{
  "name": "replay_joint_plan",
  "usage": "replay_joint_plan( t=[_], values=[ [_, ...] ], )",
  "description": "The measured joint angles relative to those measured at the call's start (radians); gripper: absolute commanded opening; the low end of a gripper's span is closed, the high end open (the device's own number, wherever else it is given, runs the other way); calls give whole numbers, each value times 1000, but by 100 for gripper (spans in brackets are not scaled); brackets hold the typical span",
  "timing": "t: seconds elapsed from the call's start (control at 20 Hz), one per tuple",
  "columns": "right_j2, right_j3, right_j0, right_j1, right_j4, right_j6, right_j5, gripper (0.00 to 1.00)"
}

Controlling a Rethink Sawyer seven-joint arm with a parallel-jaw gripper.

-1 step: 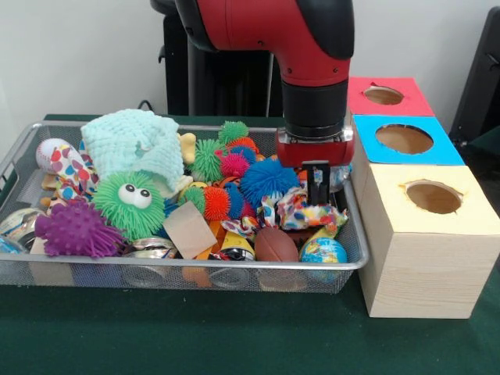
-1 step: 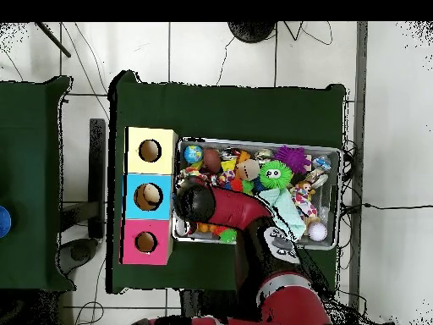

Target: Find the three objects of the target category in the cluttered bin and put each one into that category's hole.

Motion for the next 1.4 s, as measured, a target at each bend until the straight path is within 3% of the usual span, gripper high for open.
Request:
replay_joint_plan(
  t=[0.3, 1.05, 1.1, 1.4],
  values=[
    [-6, -49, 6, 4, -61, 0, 125, 0],
    [-6, -80, 6, 17, -83, 0, 128, 0],
    [-6, -80, 7, 17, -83, 0, 128, 100],
    [-26, -82, 24, 17, -92, 0, 128, 100]
  ],
)
